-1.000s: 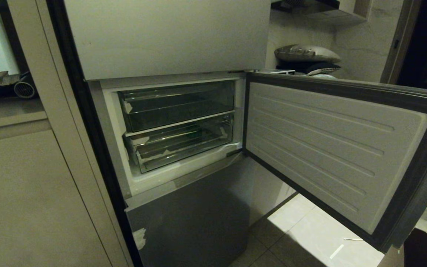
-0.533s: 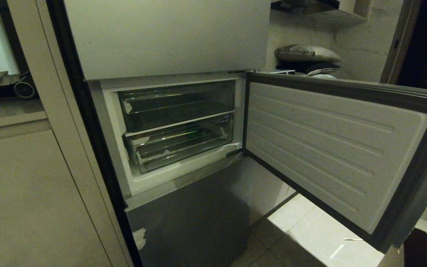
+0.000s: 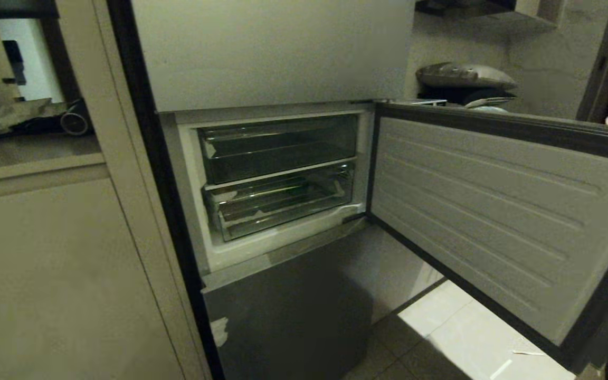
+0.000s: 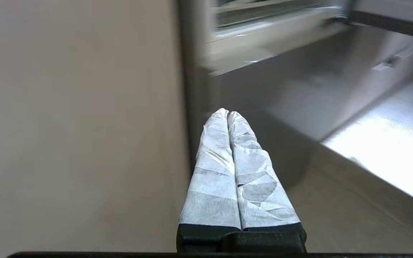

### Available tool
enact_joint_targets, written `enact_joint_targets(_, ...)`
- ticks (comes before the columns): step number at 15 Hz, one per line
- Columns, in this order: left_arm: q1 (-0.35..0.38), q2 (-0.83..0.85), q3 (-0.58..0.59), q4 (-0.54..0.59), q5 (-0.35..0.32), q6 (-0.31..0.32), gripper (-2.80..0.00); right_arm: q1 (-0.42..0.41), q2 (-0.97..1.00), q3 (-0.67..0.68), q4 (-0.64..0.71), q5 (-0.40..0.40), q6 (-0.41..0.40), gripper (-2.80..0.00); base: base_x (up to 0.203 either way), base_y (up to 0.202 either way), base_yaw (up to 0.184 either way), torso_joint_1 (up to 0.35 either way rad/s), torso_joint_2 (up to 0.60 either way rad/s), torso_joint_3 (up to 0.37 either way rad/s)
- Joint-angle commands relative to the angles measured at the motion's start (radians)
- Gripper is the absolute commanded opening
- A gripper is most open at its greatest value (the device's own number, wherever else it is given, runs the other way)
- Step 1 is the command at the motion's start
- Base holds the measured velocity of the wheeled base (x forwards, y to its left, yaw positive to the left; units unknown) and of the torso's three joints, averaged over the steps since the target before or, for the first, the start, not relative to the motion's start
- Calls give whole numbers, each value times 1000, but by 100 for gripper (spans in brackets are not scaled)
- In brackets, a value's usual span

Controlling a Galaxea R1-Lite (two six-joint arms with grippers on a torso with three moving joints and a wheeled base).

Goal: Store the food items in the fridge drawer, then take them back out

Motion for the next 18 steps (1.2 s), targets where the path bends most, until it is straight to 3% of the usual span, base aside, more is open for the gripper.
enact_joint_targets(1, 0, 0, 1, 2, 1, 0, -280, 0, 1, 31, -1, 0, 0, -280, 0, -13, 181, 1, 2, 4)
enact_joint_targets(18, 0, 0, 2, -3, 1, -2, -280, 0, 1, 31, -1, 0, 0, -280, 2, -8, 171, 2, 2, 3)
